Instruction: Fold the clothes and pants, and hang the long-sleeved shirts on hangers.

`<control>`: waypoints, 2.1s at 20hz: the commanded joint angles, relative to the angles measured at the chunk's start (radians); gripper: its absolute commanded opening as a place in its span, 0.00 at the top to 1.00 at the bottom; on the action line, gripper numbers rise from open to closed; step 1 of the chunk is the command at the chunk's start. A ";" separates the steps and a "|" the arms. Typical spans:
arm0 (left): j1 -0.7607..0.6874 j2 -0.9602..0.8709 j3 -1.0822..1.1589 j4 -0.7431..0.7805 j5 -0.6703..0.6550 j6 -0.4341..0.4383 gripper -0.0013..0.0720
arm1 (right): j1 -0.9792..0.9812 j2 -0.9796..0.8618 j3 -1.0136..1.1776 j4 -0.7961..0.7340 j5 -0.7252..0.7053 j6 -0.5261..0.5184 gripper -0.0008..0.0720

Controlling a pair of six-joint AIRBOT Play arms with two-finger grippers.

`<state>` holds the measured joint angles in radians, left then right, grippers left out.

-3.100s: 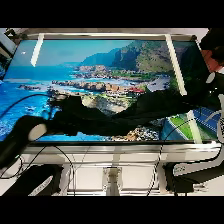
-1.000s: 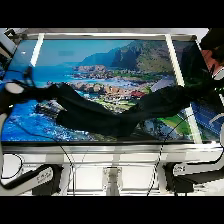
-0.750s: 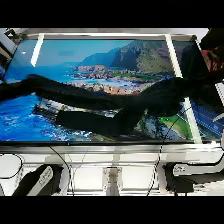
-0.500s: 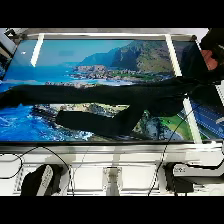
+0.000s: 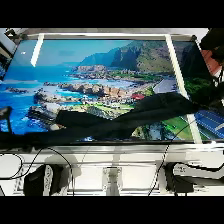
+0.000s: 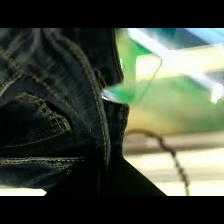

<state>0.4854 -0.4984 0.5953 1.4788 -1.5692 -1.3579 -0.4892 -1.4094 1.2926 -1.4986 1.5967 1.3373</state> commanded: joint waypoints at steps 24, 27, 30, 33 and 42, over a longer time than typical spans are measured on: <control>0.002 -0.250 0.146 -0.366 0.126 0.143 0.49 | -0.074 -0.215 -0.031 0.308 -0.241 -0.423 0.40; 0.002 -0.250 0.146 -0.366 0.126 0.143 0.49 | -0.058 -0.213 -0.027 0.373 -0.235 -0.493 0.51; 0.002 -0.250 0.146 -0.365 0.126 0.143 0.49 | -0.039 -0.213 -0.017 0.405 -0.212 -0.525 0.55; 0.002 -0.250 0.146 -0.365 0.127 0.143 0.49 | -0.034 -0.213 0.041 0.405 -0.136 -0.547 0.69; 0.000 -0.257 0.146 -0.443 0.140 0.148 0.49 | -0.038 -0.159 0.257 0.691 -0.131 -0.608 0.96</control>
<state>0.4866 -0.7506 0.7406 1.0935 -1.4376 -1.2148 -0.5259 -1.5959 1.4673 -0.9951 1.4883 0.7700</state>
